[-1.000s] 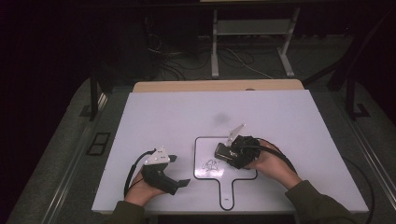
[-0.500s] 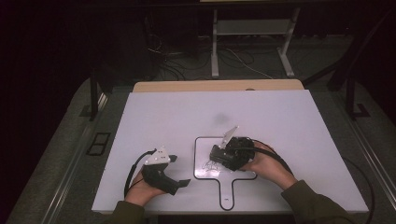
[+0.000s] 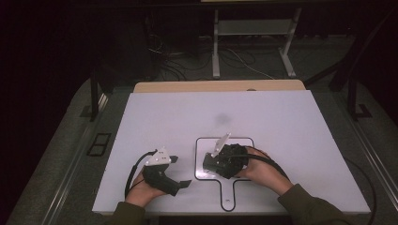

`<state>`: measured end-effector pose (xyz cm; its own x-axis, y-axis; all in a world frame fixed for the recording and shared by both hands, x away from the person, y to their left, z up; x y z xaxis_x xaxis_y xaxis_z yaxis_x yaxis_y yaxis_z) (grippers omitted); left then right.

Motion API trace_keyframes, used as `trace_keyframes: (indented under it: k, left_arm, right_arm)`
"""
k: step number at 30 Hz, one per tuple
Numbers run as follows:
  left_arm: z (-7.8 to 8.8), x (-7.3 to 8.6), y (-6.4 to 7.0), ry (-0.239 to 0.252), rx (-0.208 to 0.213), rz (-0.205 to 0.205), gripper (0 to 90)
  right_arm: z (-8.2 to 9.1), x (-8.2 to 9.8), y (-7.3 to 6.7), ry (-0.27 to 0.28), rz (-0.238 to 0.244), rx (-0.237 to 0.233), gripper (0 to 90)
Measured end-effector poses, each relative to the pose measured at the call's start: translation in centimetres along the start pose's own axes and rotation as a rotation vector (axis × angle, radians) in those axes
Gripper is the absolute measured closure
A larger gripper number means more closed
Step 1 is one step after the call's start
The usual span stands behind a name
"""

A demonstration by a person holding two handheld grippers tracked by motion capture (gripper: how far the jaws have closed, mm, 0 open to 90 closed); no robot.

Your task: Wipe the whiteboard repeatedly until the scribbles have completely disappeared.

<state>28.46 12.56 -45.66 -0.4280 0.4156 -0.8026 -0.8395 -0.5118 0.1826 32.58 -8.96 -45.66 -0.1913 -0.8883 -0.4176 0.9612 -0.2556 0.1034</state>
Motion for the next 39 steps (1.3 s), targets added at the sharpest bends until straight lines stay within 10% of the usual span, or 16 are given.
trace_keyframes:
  k: [21,39]
  left_arm:
    - [0.1,0.0,0.0,0.003,-0.001,0.007,0.0]
    - [0.1,0.0,0.0,0.002,-0.003,-0.001,0.0]
  right_arm:
    - [-0.5,-0.5,2.4,-0.01,-0.04,0.032,38.6]
    - [-0.8,-2.1,-0.6,-0.018,0.046,-0.027,38.6]
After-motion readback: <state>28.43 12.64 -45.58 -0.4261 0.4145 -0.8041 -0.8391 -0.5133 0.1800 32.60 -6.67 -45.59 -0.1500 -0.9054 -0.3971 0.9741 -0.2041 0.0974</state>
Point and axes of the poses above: each handheld gripper's, and its own axes: z roughly backward along the jaws, x roughly out of its underside, y roughly to its right, the point moved 4 cm from there along -z, roughly forward along the jaws, and after that the axes turned 3 degrees about z, right-handed, at the moved point
